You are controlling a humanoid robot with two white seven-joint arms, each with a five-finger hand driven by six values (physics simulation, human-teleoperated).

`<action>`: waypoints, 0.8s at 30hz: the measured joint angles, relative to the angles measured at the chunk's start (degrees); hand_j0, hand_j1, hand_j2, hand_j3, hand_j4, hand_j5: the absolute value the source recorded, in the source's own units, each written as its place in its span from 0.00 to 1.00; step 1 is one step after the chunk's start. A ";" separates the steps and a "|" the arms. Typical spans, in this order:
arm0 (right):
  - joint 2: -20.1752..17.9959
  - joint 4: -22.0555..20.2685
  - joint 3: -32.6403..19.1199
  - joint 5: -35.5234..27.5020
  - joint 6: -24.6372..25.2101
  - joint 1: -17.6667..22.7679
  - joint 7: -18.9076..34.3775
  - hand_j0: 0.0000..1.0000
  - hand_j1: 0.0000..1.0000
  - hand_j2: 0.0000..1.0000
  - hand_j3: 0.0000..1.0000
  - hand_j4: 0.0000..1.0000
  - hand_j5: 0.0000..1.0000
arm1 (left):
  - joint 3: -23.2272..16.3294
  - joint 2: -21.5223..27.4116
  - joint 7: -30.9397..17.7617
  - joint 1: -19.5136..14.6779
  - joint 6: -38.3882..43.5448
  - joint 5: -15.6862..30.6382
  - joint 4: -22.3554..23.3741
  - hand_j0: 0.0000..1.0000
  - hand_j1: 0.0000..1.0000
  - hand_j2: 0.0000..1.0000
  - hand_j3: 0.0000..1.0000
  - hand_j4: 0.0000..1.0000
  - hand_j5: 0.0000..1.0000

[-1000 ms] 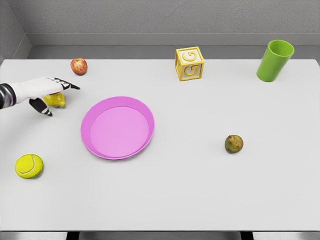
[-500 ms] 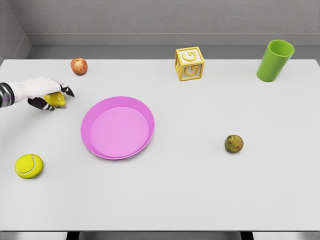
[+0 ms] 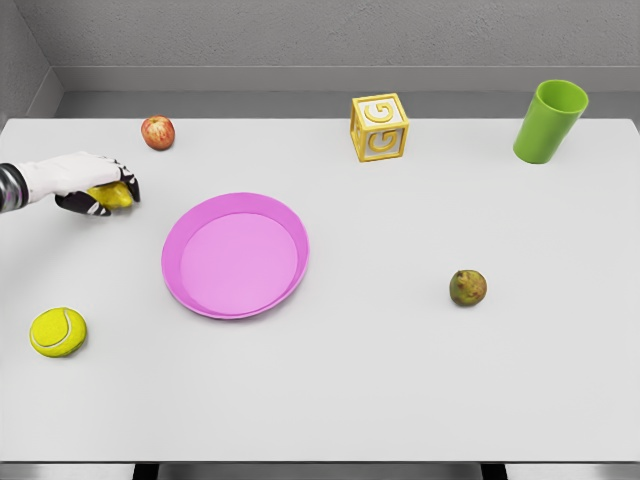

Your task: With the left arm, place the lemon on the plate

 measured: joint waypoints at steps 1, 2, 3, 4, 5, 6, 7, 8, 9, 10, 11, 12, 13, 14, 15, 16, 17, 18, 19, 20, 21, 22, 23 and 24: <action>0.00 0.00 0.00 0.00 0.00 0.00 0.00 1.00 1.00 1.00 1.00 1.00 1.00 | 0.00 0.00 0.00 -0.18 -0.01 -0.01 0.00 0.51 0.51 0.51 0.51 0.51 0.51; 0.00 0.00 -0.01 0.00 0.00 0.00 0.00 1.00 1.00 1.00 1.00 1.00 1.00 | -0.01 0.01 0.01 -0.18 -0.01 -0.01 0.00 0.51 0.51 0.51 0.51 0.51 0.51; 0.00 0.00 0.00 0.00 0.00 -0.09 0.00 1.00 1.00 1.00 1.00 1.00 1.00 | -0.01 0.04 0.03 -0.35 -0.02 -0.04 0.00 0.51 0.51 0.51 0.51 0.51 0.51; 0.00 0.00 0.00 0.00 0.00 -0.09 0.00 1.00 1.00 1.00 1.00 1.00 1.00 | 0.00 0.07 0.06 -0.70 0.00 -0.03 -0.01 0.51 0.51 0.51 0.51 0.51 0.51; 0.00 0.00 0.00 0.00 0.00 0.00 0.00 1.00 1.00 1.00 1.00 1.00 1.00 | 0.02 0.12 0.09 -0.79 -0.01 -0.07 -0.01 0.51 0.51 0.51 0.51 0.51 0.51; 0.00 0.00 0.00 0.00 0.00 -0.09 0.00 1.00 1.00 1.00 1.00 1.00 1.00 | 0.04 0.18 0.16 -1.14 0.00 -0.07 -0.01 0.51 0.51 0.51 0.51 0.51 0.51; 0.00 0.00 0.00 0.00 0.00 0.00 0.00 1.00 1.00 1.00 1.00 1.00 1.00 | 0.05 0.24 0.22 -1.14 0.01 -0.07 -0.01 0.51 0.51 0.51 0.51 0.51 0.51; 0.00 0.00 0.00 0.00 0.00 -0.09 0.00 1.00 1.00 1.00 1.00 1.00 1.00 | 0.05 0.30 0.27 -1.23 0.02 -0.03 -0.01 0.51 0.51 0.51 0.51 0.51 0.51; 0.00 0.00 0.00 0.00 0.00 0.00 0.00 1.00 1.00 1.00 1.00 1.00 1.00 | 0.08 0.36 0.33 -1.32 0.04 0.05 -0.01 0.51 0.51 0.51 0.51 0.51 0.51; 0.00 0.00 0.00 0.00 0.00 0.00 0.00 1.00 1.00 1.00 1.00 1.00 1.00 | 0.14 0.40 0.36 -1.67 0.06 0.12 -0.01 0.51 0.51 0.51 0.51 0.51 0.51; 0.00 0.00 0.00 0.00 0.00 0.00 0.00 1.00 1.00 1.00 1.00 1.00 1.00 | 0.17 0.41 0.36 -1.67 0.04 0.24 -0.01 0.51 0.51 0.51 0.51 0.51 0.51; 0.00 0.00 0.00 0.00 0.00 -0.09 0.00 1.00 1.00 1.00 1.00 1.00 1.00 | 0.19 0.44 0.36 -1.67 0.02 0.40 -0.12 0.51 0.51 0.51 0.51 0.51 0.51; 0.00 0.00 0.00 0.00 0.00 -0.09 0.00 1.00 1.00 1.00 1.00 1.00 1.00 | 0.20 0.46 0.37 -1.58 0.01 0.54 -0.22 0.51 0.51 0.51 0.51 0.51 0.51; 0.00 0.00 0.00 0.00 0.00 0.00 0.00 1.00 1.00 1.00 1.00 1.00 1.00 | 0.21 0.48 0.38 -1.58 0.01 0.64 -0.28 0.51 0.51 0.51 0.51 0.51 0.51; 0.00 0.00 0.00 0.00 0.00 -0.09 0.00 1.00 1.00 1.00 1.00 1.00 1.00 | 0.17 0.50 0.40 -1.58 0.00 0.70 -0.33 0.51 0.51 0.51 0.51 0.51 0.51; 0.00 0.00 0.00 0.00 0.00 0.00 0.00 1.00 1.00 1.00 1.00 1.00 1.00 | 0.14 0.51 0.41 -1.58 0.00 0.73 -0.36 0.51 0.51 0.51 0.51 0.51 0.51; 0.00 0.00 -0.01 0.00 0.00 0.00 0.00 1.00 1.00 1.00 1.00 1.00 1.00 | 0.14 0.51 0.40 -1.76 -0.01 0.72 -0.39 0.51 0.51 0.51 0.51 0.51 0.51; 0.00 0.00 -0.01 0.00 0.00 0.00 0.00 1.00 1.00 1.00 1.00 1.00 1.00 | 0.16 0.52 0.42 -2.29 0.00 0.76 -0.42 0.51 0.51 0.51 0.51 0.51 0.51; 0.00 0.00 0.00 0.00 0.00 0.00 0.00 1.00 1.00 1.00 1.00 1.00 1.00 | 0.16 0.52 0.43 -2.37 0.00 0.78 -0.44 0.52 0.52 0.52 0.52 0.52 0.52; 0.00 0.00 0.00 0.00 0.00 -0.09 0.00 1.00 1.00 1.00 1.00 1.00 1.00 | 0.16 0.50 0.43 -2.64 -0.01 0.80 -0.49 0.52 0.52 0.52 0.52 0.52 0.52; 0.00 0.00 0.00 0.00 0.00 0.00 0.00 1.00 1.00 1.00 1.00 1.00 1.00 | 0.14 0.47 0.44 -2.72 -0.01 0.84 -0.53 0.52 0.52 0.52 0.52 0.52 0.52; 0.00 0.00 0.00 0.00 0.00 0.00 0.00 1.00 1.00 1.00 1.00 1.00 1.00 | 0.10 0.43 0.44 -2.72 -0.01 0.89 -0.64 0.52 0.52 0.52 0.52 0.52 0.52; 0.00 0.00 -0.01 0.00 0.00 0.00 0.00 1.00 1.00 1.00 1.00 1.00 1.00 | 0.08 0.38 0.43 -2.81 -0.03 0.89 -0.97 0.52 0.52 0.52 0.52 0.52 0.52; 0.00 0.00 0.00 0.00 0.00 0.00 0.00 1.00 1.00 1.00 1.00 1.00 1.00 | 0.10 0.36 0.41 -2.81 -0.03 1.05 -1.62 0.52 0.52 0.52 0.52 0.52 0.52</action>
